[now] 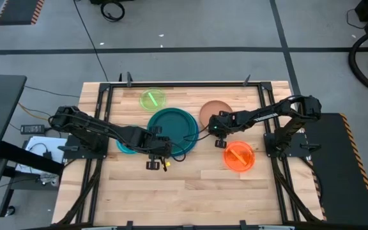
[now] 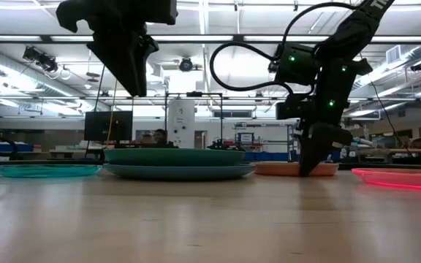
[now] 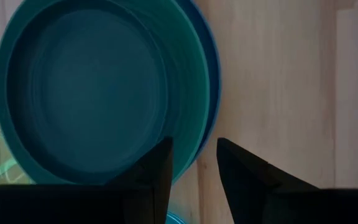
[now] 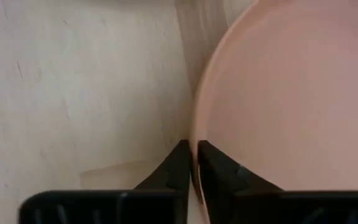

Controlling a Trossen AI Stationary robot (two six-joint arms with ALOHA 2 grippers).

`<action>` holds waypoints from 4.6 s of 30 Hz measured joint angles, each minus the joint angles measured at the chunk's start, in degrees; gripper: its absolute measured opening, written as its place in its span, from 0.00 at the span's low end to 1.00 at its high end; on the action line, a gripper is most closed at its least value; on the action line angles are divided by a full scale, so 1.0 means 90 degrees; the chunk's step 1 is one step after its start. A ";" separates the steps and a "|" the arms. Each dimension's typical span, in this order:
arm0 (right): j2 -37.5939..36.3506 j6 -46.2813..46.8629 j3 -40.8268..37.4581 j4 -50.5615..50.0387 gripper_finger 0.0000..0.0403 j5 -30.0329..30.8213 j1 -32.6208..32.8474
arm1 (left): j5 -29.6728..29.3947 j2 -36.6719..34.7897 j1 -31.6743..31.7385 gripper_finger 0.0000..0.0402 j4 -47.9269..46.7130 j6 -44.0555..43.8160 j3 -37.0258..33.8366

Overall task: Stack plastic plates
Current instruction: Stack the pink plate on top of the dark green plate, then stack the transparent light blue plate on top of the pink plate

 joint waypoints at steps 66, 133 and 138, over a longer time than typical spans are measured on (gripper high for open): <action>-0.1187 -0.0450 0.0851 0.1283 0.07 -0.1411 0.1982 | -0.1308 0.0704 0.0177 0.16 0.2753 0.5088 0.0129; -0.3032 0.0345 0.0848 -0.0314 0.48 0.0859 0.2487 | -0.1164 0.0917 0.0181 0.54 -0.0467 -0.0362 0.0131; -0.3032 0.0345 0.0848 -0.0313 0.48 0.0856 0.2487 | -0.0644 0.0598 0.0119 0.50 -0.0846 -0.0839 0.0131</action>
